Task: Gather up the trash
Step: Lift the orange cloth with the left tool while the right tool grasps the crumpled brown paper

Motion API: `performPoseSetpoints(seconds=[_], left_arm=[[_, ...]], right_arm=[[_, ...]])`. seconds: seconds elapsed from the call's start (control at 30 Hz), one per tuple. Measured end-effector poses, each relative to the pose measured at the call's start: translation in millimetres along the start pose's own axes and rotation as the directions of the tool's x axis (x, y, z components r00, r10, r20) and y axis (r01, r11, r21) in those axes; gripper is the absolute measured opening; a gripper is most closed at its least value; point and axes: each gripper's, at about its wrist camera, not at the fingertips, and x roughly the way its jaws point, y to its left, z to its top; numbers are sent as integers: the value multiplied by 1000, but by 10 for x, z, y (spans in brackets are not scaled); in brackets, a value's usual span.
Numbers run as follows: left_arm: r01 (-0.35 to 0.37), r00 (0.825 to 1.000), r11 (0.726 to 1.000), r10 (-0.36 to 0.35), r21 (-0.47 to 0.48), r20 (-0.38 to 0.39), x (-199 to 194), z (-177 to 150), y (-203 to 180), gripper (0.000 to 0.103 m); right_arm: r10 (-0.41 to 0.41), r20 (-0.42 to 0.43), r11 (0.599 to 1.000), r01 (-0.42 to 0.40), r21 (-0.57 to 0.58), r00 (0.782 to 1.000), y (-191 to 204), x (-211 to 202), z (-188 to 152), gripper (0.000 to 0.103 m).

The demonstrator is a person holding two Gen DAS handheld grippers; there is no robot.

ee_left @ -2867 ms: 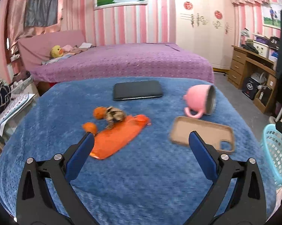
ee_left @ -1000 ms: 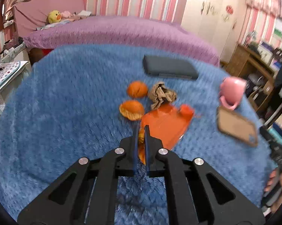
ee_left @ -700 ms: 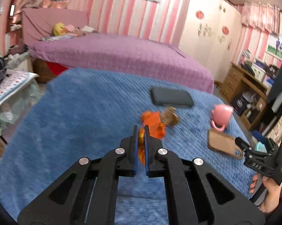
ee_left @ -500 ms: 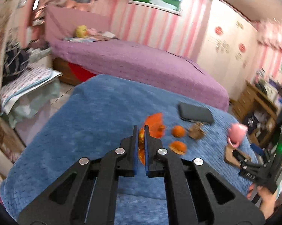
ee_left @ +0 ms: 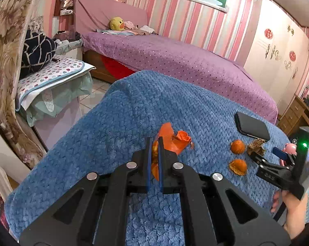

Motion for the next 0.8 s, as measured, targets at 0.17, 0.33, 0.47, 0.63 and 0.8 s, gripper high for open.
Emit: performPoseSetpoints(seconds=[0.17,0.33,0.47,0.63,0.8], left_arm=[[7,1000,1000,-7,9,0,-3,31,-17,4],[20,1000,1000,-20,23,14,-103,41,-98,4],[40,998,998,-41,42,38,-260,38,-225,4],[89,993,993,-94,77,65,-473,11,-515,4],[145,986,980,-155,135,60,-669,-107,-932,4]], right_arm=[[77,-56,997,-78,-27,995,52,196,39,38],[74,27,995,-72,-68,997,72,-55,-3,38],[64,74,997,-60,-58,995,-94,-410,-127,38],[34,109,999,-31,-28,993,-411,-884,-347,38],[-13,127,1000,9,30,992,-833,-1332,-643,38]])
